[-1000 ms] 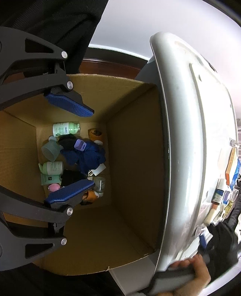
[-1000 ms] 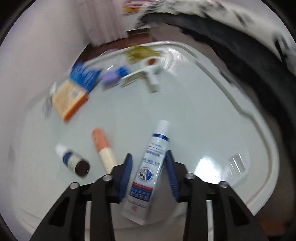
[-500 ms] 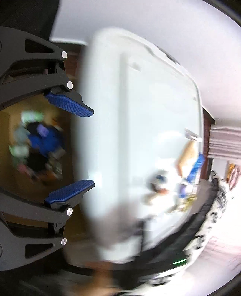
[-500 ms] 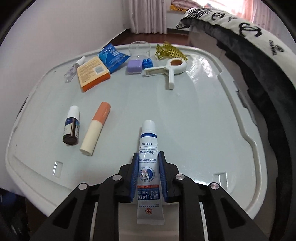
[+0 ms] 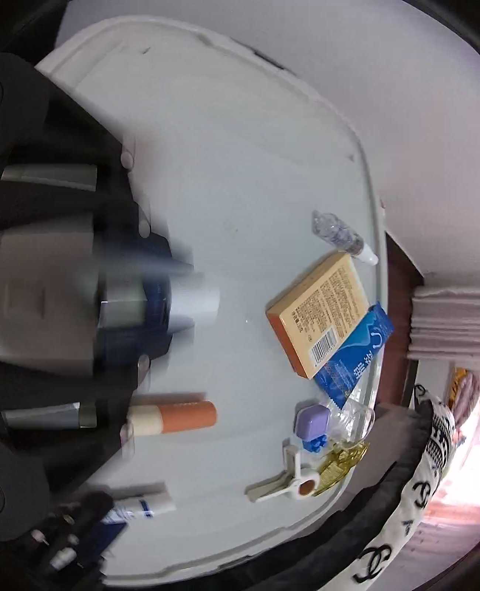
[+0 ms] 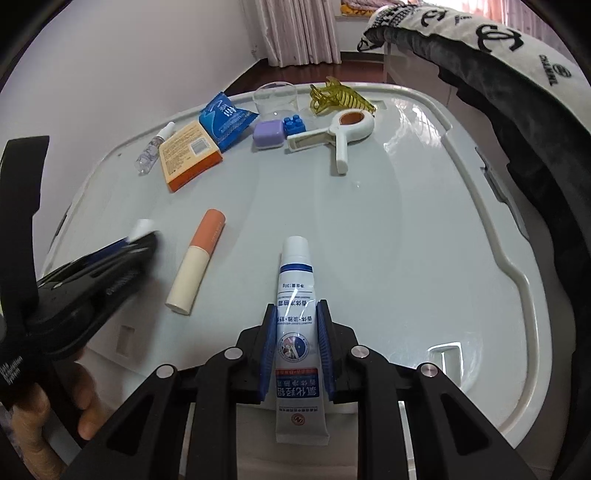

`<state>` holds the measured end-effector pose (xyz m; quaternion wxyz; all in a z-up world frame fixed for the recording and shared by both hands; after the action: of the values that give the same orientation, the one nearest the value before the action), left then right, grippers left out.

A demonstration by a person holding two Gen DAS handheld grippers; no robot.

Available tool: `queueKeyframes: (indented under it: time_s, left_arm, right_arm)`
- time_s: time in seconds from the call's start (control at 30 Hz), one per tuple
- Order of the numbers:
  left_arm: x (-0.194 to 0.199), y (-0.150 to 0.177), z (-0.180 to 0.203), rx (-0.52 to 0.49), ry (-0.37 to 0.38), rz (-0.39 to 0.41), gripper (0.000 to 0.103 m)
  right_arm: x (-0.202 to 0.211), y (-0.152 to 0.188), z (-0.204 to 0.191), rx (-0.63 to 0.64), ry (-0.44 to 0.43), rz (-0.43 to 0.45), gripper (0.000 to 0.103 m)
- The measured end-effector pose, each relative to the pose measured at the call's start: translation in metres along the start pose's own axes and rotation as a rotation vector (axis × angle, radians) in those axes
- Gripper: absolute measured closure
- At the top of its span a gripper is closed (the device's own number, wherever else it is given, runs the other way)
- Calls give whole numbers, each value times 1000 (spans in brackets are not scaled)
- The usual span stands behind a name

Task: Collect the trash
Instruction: 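Grasp the white toothpaste tube with the right tool while the left tool grasps the dark bottle, then carry the toothpaste tube and dark bottle over the box and release both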

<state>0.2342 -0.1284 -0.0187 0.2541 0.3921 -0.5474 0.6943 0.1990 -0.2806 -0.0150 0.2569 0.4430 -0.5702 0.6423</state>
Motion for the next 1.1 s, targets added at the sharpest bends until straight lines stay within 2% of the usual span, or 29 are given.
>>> queueKeyframes:
  time_s: [0.1,0.23,0.4,0.57,0.7,0.8,0.9,1.07,1.1]
  left_arm:
    - [4,7,-10,-30,56,33,80]
    - [15,6,-32,26,77,16,80]
    - [68,11,-65,11,129,63,80]
    - [114,35,-93,-47,143,100,80]
    - [143,68,-115,-92,148,99,80]
    - [153,99,-125,-129,145,78,80]
    - [152,138,-136,-158,170,-3,80]
    - [128,177,-148,-202,138,-126,80]
    - [120,179,-151,-190,150,-173,80]
  right_arm:
    - [0,1,-8,39,47,17,82]
    - [3,3,-11,26,67,48,82]
    - [21,6,-28,75,106,127,82]
    - [50,16,-44,76,85,211,82]
    - [83,39,-58,59,26,270,82]
    - [106,68,-70,38,-30,288,82]
    - [116,102,-83,2,-78,274,82]
    - [97,144,-105,-27,-137,161,82]
    - [90,149,-110,-27,-153,125,82]
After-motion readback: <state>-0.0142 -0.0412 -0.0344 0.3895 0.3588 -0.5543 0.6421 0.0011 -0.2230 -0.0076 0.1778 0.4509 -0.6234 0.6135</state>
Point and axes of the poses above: each gripper's, at about its wrist camera, not at the fingertips, and x roughly against the way its jaws point, z to its right, y to its underside, the point moved 1 cm from there along -x, roughly the way its jaws point, and after that the axes turned 11 degrees about x, right-handed, at the moved point
